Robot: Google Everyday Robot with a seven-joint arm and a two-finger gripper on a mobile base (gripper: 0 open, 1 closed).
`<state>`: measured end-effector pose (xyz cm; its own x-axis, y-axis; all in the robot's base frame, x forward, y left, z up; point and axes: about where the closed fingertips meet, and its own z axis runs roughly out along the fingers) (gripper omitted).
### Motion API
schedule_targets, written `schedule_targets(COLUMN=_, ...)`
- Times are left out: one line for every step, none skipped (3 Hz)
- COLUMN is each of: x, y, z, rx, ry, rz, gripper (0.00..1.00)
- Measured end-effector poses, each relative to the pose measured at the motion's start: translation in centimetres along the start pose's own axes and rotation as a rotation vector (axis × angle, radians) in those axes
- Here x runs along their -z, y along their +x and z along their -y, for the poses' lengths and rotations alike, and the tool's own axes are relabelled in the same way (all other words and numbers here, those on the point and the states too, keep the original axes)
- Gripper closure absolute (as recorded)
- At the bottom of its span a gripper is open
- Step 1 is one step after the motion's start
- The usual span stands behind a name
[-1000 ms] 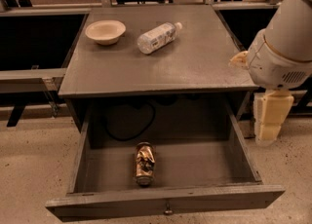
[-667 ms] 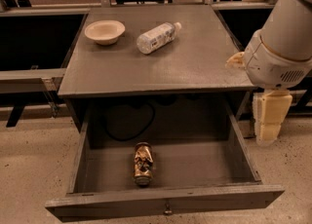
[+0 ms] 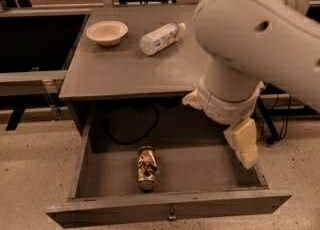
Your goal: Pick orange can from top drawer and place on counter
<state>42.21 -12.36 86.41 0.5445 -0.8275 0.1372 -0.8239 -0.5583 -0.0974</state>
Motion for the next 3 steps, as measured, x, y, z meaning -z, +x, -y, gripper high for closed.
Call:
schedule_targets(x=-0.7, y=-0.5, z=-0.5, rx=0.075, ry=-0.015, rz=-0.004, gripper=0.00)
schedule_targets(x=-2.3, y=-0.6, z=0.9, rx=0.165, ry=-0.035, rz=-0.067, gripper=0.00)
schedule_targets(x=-3.5, y=-0.8, z=2.7, rx=0.296, ry=0.024, rz=-0.091, gripper=0.00)
